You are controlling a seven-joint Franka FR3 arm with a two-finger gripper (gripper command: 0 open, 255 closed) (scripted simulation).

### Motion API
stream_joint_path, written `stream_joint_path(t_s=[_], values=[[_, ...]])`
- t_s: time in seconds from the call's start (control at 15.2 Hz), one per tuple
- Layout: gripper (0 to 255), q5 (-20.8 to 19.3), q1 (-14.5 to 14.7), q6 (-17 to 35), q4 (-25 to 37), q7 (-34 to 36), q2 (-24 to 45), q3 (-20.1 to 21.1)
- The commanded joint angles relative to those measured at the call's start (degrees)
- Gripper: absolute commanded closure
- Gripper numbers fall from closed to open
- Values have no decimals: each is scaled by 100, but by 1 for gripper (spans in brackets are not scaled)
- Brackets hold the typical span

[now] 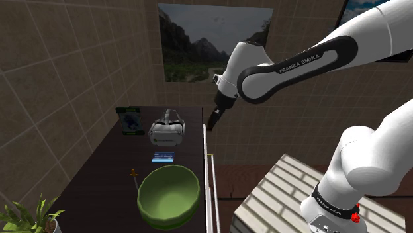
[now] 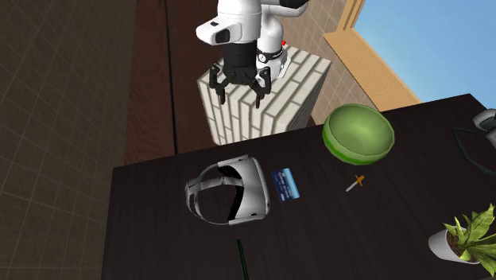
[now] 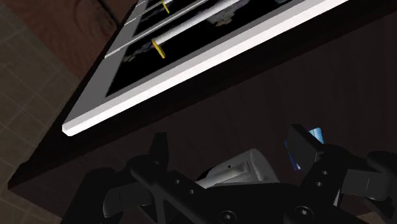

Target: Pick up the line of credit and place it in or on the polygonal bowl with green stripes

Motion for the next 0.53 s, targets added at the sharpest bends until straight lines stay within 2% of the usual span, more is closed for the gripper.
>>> stream_joint_path(t_s=[0.0, 0.46], values=[[0, 141, 149, 456, 64, -279, 343, -9], [0, 790, 710, 1704, 612, -1281, 1593, 77]])
